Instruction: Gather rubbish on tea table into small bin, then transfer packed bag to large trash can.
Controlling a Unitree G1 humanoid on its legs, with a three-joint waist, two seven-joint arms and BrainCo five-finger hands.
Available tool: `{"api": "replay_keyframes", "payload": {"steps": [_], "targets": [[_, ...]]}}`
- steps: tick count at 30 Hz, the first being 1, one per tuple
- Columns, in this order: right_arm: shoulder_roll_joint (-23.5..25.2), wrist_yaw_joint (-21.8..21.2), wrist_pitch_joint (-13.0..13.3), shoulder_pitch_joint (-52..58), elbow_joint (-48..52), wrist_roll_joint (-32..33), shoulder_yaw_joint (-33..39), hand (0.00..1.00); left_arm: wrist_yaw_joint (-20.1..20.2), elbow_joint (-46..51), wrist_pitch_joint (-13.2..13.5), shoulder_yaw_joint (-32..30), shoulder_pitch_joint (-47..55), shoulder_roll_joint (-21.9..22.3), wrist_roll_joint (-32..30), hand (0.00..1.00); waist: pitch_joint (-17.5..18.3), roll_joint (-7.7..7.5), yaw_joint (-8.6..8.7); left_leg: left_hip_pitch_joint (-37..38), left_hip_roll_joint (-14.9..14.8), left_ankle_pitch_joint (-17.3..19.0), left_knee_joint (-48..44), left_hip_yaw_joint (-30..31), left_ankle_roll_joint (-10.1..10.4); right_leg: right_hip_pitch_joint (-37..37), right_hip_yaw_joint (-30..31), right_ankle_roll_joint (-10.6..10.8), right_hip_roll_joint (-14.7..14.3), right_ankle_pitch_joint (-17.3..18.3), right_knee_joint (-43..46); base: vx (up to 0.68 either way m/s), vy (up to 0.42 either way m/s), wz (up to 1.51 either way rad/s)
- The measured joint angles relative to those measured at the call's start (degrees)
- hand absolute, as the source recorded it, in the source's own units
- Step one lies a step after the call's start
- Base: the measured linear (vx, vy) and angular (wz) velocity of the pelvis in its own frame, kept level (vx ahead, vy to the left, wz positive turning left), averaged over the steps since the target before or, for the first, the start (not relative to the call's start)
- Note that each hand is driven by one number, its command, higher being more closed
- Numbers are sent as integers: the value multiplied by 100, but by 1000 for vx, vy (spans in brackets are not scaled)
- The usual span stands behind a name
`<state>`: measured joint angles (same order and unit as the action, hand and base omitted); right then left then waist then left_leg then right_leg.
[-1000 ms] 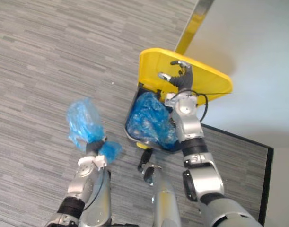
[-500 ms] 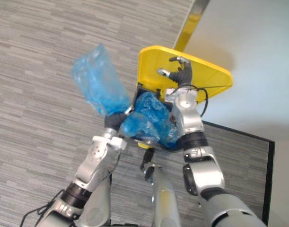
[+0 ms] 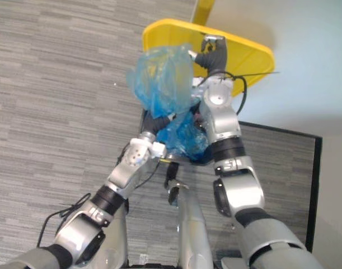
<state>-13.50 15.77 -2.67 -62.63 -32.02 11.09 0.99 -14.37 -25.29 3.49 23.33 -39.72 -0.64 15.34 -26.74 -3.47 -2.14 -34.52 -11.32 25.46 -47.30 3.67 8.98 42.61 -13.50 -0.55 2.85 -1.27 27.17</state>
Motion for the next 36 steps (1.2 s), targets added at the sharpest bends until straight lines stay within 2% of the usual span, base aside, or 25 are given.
{"api": "replay_keyframes", "payload": {"steps": [5,6,8,10,13,17,19,20,25,28,36], "targets": [[-25,12,-3,-242,-4,-1,-193,0,73,-958,-200,-490,-300,40,-282,100,-113,12,96,-383,-16,5,-149,-11,0,365,39,13,-34,-91,-25,-17,-6,-5],[-25,10,-2,-387,-3,-1,-242,0,82,-1117,-233,-589,-427,19,-320,0,-234,20,151,-436,-27,3,-199,-12,8,379,46,-31,-44,-137,-23,-19,12,-4],[-74,12,5,-544,-5,0,-318,0,87,-1283,-291,-651,-628,20,-470,0,-249,20,183,-608,-9,8,-269,-55,-1,570,112,-29,-41,-172,10,-35,15,-8],[-85,13,16,-668,-5,1,-436,0,56,-1490,-399,-837,-891,9,-906,0,-276,25,208,-773,-23,24,-420,-161,-28,748,137,-26,-2,-189,131,-18,12,-12],[-108,11,24,-681,-24,7,-558,0,-58,-1682,-490,-1093,-1037,6,-1385,0,-304,24,264,-855,-38,56,-493,-153,-62,753,136,-23,-4,-181,141,-44,2,3],[-141,-15,47,-706,-24,9,-625,0,-44,-1759,-642,-1110,-1067,-38,-1870,0,-301,25,260,-894,-45,89,-501,-152,-121,753,145,-20,7,-183,87,-54,-15,3],[-141,-36,53,-706,-23,8,-637,0,0,-1761,-679,-988,-1122,-89,-2207,0,-300,25,262,-902,-51,88,-501,-158,-120,749,145,-16,3,-193,60,-37,-23,-2],[-142,-67,53,-705,-24,7,-649,0,69,-1761,-698,-839,-1188,-143,-2717,0,-299,27,266,-887,-52,81,-500,-160,-106,734,145,-31,3,-204,57,0,0,0],[-203,-176,53,-631,-60,-59,-854,0,238,-1800,-782,-311,-1422,-244,-3750,0,-275,43,269,-620,-54,69,-422,-172,-85,489,139,-46,4,-206,25,-3,-3,1],[-210,-237,64,-530,-61,-209,-929,0,341,-1872,-785,-74,-1430,-242,-4103,0,-177,131,267,-473,-32,72,-329,-185,-95,322,149,-48,15,-203,-70,-15,-6,2],[-219,-354,236,-171,-59,-217,-1062,0,345,-1828,-784,311,-1430,-283,-4159,0,-65,202,232,-220,3,43,-121,-236,-92,142,168,-41,16,-177,-140,4,-13,1]]}}
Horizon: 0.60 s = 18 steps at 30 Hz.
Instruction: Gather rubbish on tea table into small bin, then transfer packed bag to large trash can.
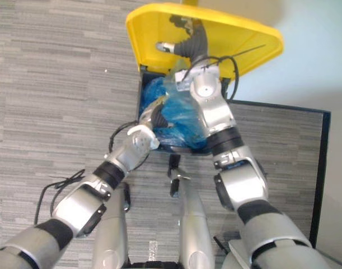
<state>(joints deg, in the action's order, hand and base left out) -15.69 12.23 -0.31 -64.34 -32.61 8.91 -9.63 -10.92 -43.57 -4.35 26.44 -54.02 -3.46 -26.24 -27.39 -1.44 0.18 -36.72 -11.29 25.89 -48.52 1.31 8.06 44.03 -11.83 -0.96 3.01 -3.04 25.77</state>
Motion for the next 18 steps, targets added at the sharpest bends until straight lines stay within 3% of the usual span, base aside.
{"api": "replay_keyframes", "payload": {"steps": [7,18], "targets": [[-47,-3,1,681,39,-4,33,0,-109,1092,36,-43,225,-395,415,0,53,52,-62,213,43,-74,138,32,22,-196,-42,-2,40,46,-1,-5,-31,5],[-286,-118,-67,2517,735,-237,595,0,-411,3020,296,-1044,2480,-745,1385,0,299,172,-356,727,215,-219,478,286,42,-654,-272,9,250,355,223,-21,-49,18]]}}
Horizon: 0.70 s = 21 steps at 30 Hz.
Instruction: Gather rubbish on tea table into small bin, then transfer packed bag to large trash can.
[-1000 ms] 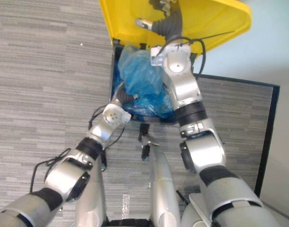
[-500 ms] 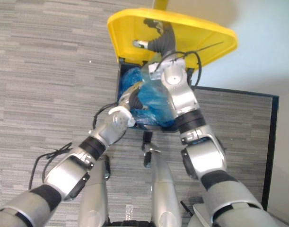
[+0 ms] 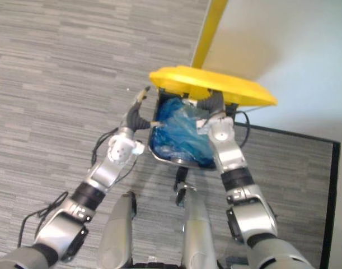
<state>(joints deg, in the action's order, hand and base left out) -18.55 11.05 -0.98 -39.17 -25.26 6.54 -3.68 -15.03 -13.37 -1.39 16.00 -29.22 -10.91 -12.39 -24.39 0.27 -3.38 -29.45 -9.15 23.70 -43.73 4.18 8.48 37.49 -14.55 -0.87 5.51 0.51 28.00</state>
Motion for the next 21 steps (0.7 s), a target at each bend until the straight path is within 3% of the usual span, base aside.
{"api": "replay_keyframes", "payload": {"steps": [6,9,13,14,15,16,17,18,19,21], "targets": [[46,-152,-85,1055,232,-213,244,0,180,19,119,-1073,1730,95,1046,0,210,-20,-86,646,54,-52,322,85,20,-521,-89,62,89,233,111,28,-40,13],[173,-204,-121,1410,232,-242,416,0,342,-824,104,-1656,2269,279,1403,0,327,-33,-170,966,55,-49,397,30,19,-752,-44,111,89,280,151,2,-4,-9],[708,-309,-132,1675,192,-458,516,0,531,-2084,25,-2130,2658,559,1626,0,451,-115,-238,1404,63,-33,454,-283,-6,-975,240,212,38,244,113,-23,31,-33],[866,-344,-129,1844,191,-560,502,0,528,-2400,-40,-2226,2702,689,1648,0,486,-151,-239,1556,79,-25,444,-374,-15,-1081,346,428,53,89,63,-73,84,-33],[966,-362,-128,2011,188,-642,490,0,544,-2514,-73,-2291,2728,758,1648,0,508,-186,-225,1629,110,-38,455,-397,-26,-1135,395,814,67,-86,-37,-129,140,-50],[1140,-399,-127,2183,202,-671,439,0,544,-2718,-127,-2473,2786,934,1645,0,565,-152,-230,1779,-69,-156,734,-493,-185,-1291,404,1099,-26,-350,-270,-194,58,-46],[1455,-441,-117,2596,184,-715,416,0,533,-2914,-161,-2644,2896,1047,1590,0,686,-188,-155,1882,-131,-344,1036,-649,-161,-1059,455,412,39,158,1355,-201,34,-34],[1570,-451,-107,2834,160,-744,380,0,528,-2964,-168,-2645,2920,1050,1585,0,782,-284,-101,1975,-114,-427,1171,-667,-143,-1073,487,267,95,436,1963,-140,-97,-2],[1844,-523,-58,3384,-95,-878,321,0,528,-3018,-177,-2773,3047,1052,1571,0,1003,-480,-32,2059,-111,-594,1411,-681,-102,-1414,653,293,177,785,2851,-65,-95,-2],[2039,-572,-33,3723,-584,-957,340,0,516,-3165,-185,-2922,3057,1014,1567,0,1189,-616,-31,2126,-125,-720,1585,-780,-23,-1742,860,274,270,979,3089,-47,-146,-22]]}}
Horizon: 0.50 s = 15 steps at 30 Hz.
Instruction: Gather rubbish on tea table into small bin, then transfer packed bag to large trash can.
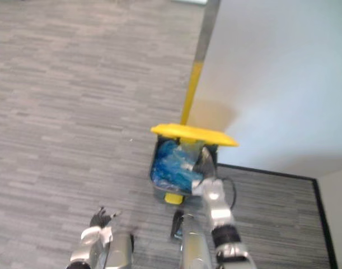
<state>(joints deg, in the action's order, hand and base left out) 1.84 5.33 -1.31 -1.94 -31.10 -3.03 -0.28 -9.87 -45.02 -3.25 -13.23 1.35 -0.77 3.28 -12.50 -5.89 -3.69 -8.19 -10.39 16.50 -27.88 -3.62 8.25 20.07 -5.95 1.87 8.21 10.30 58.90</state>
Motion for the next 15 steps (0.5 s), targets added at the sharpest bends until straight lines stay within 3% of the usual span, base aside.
{"api": "replay_keyframes", "payload": {"steps": [1,2,4,5,6,7,11,15], "targets": [[60,-30,6,183,-434,-136,60,0,7,-124,-18,-121,-50,5,-32,0,95,-77,14,38,-36,-58,73,-50,57,-130,12,114,-54,76,-239,-46,-122,-32],[40,-36,-11,269,-713,-186,183,0,5,-242,-73,-167,-106,50,-46,0,138,51,34,27,-81,-109,155,-48,86,-179,-44,151,-166,54,-439,-68,-92,-47],[5,44,-99,609,-1544,-378,733,0,5,-553,-131,-389,-163,325,-101,0,388,386,26,249,-191,-476,929,-101,-309,-622,-48,102,-562,89,-1838,-32,-10,-72],[-24,66,-105,607,-1610,-386,922,0,4,-593,-132,-444,-165,394,-104,0,482,396,11,303,-184,-662,1223,-269,-424,-727,-32,17,-610,143,-2376,-27,-44,-111],[-83,111,-114,538,-1833,-501,1105,0,4,-729,-143,-553,-236,410,-101,0,554,353,35,400,-130,-927,1581,-552,-169,-1010,-12,-176,-631,385,-3286,-35,-43,-96],[-140,140,-131,480,-1986,-569,1178,0,8,-833,-146,-552,-310,421,-102,0,532,378,38,459,-128,-998,1672,-611,-39,-1082,27,-267,-650,433,-3565,-70,-76,-63],[-196,227,-213,600,-2327,-548,1652,0,8,-970,-149,-610,-329,391,-100,0,666,489,99,817,-140,-1193,2084,-606,-150,-1413,-9,-244,-722,174,-3979,-113,-6,-4],[-240,238,-240,592,-2484,-454,1838,0,10,-1012,-136,-833,-88,387,-92,0,833,547,95,834,-68,-1341,2305,-686,-121,-1459,76,-42,-712,-50,-4359,-68,57,-2]]}}
